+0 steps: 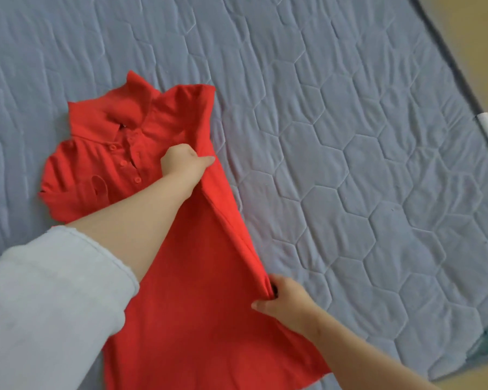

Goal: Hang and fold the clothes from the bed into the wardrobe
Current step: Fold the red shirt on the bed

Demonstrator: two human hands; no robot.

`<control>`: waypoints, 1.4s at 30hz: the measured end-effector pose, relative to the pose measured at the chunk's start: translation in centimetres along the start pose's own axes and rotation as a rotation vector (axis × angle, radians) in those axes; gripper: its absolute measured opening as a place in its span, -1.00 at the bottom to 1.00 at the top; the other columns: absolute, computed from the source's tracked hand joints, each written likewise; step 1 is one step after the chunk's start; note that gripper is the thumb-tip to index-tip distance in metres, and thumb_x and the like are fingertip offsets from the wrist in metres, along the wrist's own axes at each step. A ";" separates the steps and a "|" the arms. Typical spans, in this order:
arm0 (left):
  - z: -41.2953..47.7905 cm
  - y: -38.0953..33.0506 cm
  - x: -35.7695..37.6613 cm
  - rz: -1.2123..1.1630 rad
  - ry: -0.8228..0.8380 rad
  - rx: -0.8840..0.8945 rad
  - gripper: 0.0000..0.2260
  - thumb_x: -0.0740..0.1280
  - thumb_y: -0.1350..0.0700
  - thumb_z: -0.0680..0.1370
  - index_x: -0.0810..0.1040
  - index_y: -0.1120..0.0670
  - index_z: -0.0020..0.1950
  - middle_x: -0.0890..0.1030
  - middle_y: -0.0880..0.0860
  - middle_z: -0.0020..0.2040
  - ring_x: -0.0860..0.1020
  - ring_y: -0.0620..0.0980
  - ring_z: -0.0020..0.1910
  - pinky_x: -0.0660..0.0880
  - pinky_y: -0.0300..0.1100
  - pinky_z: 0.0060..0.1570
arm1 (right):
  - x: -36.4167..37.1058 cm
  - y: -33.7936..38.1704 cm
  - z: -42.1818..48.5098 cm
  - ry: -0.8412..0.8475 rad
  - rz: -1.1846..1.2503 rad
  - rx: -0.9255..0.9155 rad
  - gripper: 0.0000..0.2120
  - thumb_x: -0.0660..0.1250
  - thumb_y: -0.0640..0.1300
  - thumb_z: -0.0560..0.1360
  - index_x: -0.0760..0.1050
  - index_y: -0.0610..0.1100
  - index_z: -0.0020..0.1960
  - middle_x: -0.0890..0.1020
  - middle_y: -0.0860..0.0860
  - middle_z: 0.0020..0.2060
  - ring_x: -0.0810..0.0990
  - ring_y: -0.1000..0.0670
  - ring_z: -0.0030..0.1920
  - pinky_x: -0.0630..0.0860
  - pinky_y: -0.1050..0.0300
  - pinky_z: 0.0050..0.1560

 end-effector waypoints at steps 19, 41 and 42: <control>1.1 21.2 -13.8 -0.885 -0.147 -0.320 -0.62 0.15 0.42 0.48 0.57 0.04 0.10 0.55 0.07 0.06 0.50 -0.02 -0.09 0.48 -0.21 -0.10 | 15.4 8.4 0.3 0.316 -0.429 -0.082 -0.34 0.36 -0.01 0.42 0.18 -0.06 0.45 0.44 -0.06 0.33 0.40 -0.05 0.33 0.31 0.24 0.21; -5.4 29.7 -11.7 -0.892 0.002 -0.513 -0.58 0.38 0.26 0.48 0.39 0.14 0.31 0.53 0.18 0.19 0.55 0.10 0.11 0.48 0.01 0.19 | 26.1 8.5 -4.6 0.483 -0.445 -0.072 -0.20 0.27 -0.21 0.42 -0.07 0.11 0.52 0.57 -0.19 0.13 0.57 -0.15 0.07 0.42 0.22 -0.03; -6.1 29.9 -11.2 -0.873 0.060 -0.532 -0.56 0.40 0.27 0.46 0.37 0.14 0.30 0.53 0.19 0.20 0.55 0.10 0.11 0.48 0.02 0.19 | 26.7 8.3 -4.9 0.496 -0.417 -0.050 -0.19 0.27 -0.23 0.43 -0.08 0.10 0.52 0.58 -0.18 0.09 0.59 -0.16 0.03 0.45 0.21 -0.07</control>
Point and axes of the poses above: each hand's wrist, its own z-axis towards the middle knuckle, its own x-axis out of the palm, y = z × x, the point moved 5 cm from there along z, towards the middle knuckle
